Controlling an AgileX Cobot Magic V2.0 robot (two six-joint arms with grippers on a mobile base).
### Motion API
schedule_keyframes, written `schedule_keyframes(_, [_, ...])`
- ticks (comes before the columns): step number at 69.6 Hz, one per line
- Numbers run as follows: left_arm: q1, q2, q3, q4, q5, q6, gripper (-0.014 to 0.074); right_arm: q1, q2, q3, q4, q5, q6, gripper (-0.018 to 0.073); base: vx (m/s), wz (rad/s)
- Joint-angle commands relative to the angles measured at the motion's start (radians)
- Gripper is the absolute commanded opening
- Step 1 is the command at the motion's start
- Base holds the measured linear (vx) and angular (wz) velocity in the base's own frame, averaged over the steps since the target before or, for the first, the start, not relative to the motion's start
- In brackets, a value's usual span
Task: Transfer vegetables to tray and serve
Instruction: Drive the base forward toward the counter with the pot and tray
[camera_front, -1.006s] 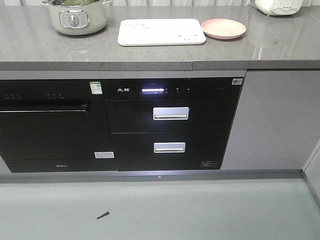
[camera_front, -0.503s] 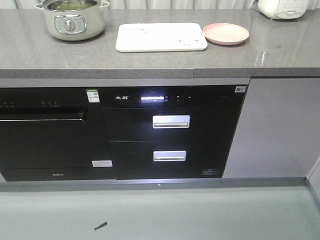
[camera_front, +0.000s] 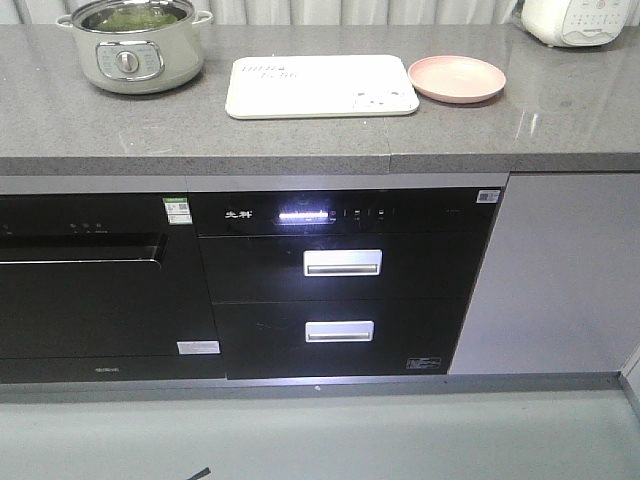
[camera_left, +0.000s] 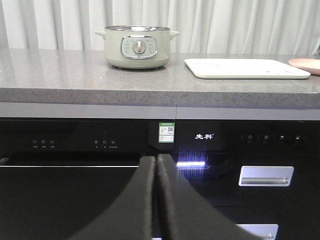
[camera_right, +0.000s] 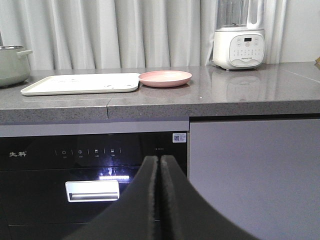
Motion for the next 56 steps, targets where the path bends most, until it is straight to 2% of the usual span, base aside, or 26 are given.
schedule_keyframes(1, [0.002, -0.015, 0.008, 0.000, -0.069, 0.000, -0.0008, -0.006, -0.001, 0.006, -0.008, -0.079, -0.002, -0.0004, 0.11, 0.00])
schedule_keyframes(56, [0.002, -0.015, 0.008, 0.000, -0.069, 0.000, -0.0008, -0.006, -0.001, 0.006, -0.008, -0.079, -0.002, -0.0004, 0.11, 0.01])
